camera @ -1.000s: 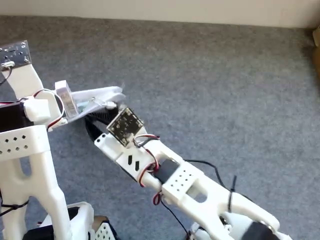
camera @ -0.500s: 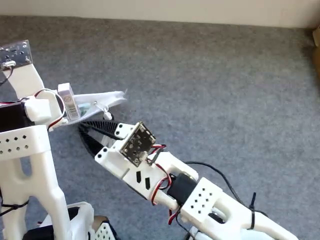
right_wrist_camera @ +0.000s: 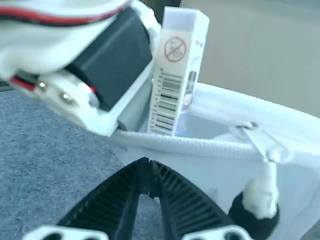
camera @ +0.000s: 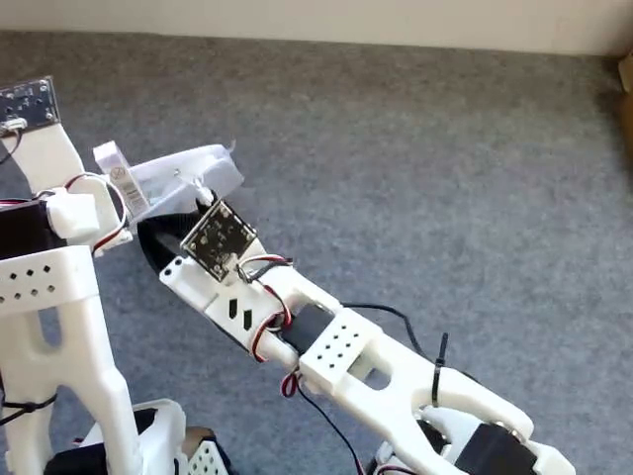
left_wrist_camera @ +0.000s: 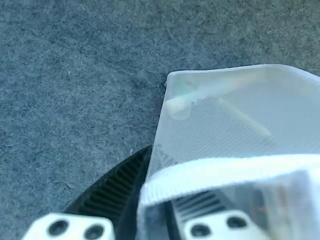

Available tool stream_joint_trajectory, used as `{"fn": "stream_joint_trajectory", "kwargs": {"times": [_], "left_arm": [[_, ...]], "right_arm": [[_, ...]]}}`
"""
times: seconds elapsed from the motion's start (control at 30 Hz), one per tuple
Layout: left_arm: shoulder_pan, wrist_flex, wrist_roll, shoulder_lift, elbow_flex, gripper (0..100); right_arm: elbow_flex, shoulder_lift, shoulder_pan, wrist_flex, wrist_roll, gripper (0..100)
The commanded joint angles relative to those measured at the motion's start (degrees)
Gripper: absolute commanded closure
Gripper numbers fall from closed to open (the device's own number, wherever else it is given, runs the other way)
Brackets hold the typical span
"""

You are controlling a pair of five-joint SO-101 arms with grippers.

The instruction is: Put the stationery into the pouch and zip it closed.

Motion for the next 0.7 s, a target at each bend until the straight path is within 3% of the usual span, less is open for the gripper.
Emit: {"fn": "stream_joint_trajectory", "kwargs": {"times": [0.0,0.17,0.4,0.5,0.67], "left_arm": [[0.7,-0.3,0.4,1.2,1.4,99],[0.7,-0.4,0.4,1.2,1.3,99],[0.8,0.1,-0.7,0.1,-2.2,99],[0.9,0.2,-4.6,-3.4,-4.9,99],[1.9,0.2,-4.7,-7.3,-10.6,99]], "right_arm": [[-4.8,-3.1,2.0,-0.7,-6.5,99.3],[-10.9,-2.8,3.0,11.8,-16.5,99.2],[-22.7,4.5,3.4,23.8,-21.5,99.2],[-26.1,5.0,3.4,30.0,-21.9,99.2],[-30.5,2.2,4.9,41.6,-21.5,99.2]]}}
